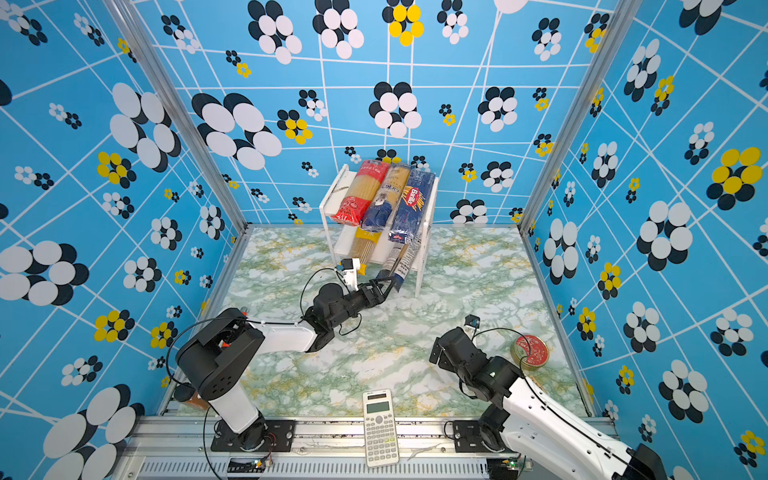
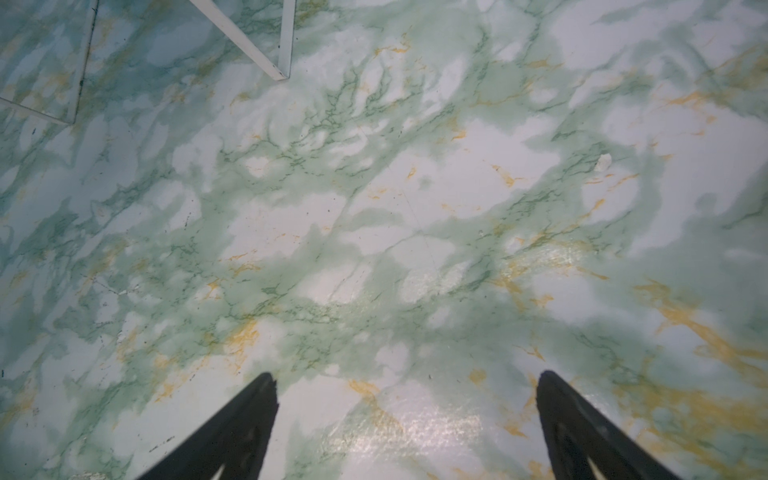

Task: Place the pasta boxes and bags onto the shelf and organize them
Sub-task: 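Push the leaning clear bag with the left gripper farther into the shelf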

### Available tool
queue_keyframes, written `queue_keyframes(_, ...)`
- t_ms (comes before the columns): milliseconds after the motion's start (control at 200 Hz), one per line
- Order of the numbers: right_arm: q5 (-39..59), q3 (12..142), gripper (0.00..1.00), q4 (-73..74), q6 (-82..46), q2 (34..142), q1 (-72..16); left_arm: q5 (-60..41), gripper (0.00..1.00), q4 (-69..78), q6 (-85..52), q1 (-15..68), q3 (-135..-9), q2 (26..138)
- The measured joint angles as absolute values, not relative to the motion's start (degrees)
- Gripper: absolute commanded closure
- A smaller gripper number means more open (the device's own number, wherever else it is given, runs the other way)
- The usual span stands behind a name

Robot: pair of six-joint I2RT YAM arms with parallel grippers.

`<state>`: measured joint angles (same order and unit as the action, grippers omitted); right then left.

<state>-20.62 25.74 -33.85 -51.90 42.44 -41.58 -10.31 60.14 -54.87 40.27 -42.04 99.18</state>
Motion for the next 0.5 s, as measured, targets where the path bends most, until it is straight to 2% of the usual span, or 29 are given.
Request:
queue_keyframes(175,-20.6,25.7,0.01,-33.8,-51.9,42.4,-41.6,-9.8,0.13,61.7,-56.4,40.8,-42.9,101.4)
queue_keyframes(315,-20.6,25.6,0.01,-33.9,-51.9,42.3,-41.6,-9.1,0.27,61.8,-57.3,41.1,-43.5,102.5)
queue_keyframes(500,-20.6,24.8,0.01,-33.9,-52.1,41.7,-41.5,-7.4,0.35,62.8,-57.9,41.4,-43.7,102.5)
